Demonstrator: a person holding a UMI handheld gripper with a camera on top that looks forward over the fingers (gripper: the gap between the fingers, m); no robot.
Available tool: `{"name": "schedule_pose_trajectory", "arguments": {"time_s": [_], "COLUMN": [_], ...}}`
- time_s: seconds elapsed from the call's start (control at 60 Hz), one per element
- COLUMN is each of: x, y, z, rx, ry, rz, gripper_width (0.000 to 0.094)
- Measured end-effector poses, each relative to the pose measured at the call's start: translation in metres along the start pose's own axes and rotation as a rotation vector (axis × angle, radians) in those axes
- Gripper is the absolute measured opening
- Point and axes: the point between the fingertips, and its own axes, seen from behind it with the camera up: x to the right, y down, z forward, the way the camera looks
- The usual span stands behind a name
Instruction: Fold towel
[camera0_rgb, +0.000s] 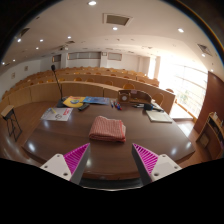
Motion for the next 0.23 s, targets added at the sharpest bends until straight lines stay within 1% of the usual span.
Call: {"name": "schedule_pose_trajectory", "arguments": {"time_s": [0.117,0.233], "x": [-0.009,-0.009], "y": [0.012,0.011], "z": [-0.029,-0.05], "rx": [-0.008,0.013], "ry": [-0.003,0.012], "rz": [0.0,-0.007], "gripper_width": [0.0851,0.0851]}}
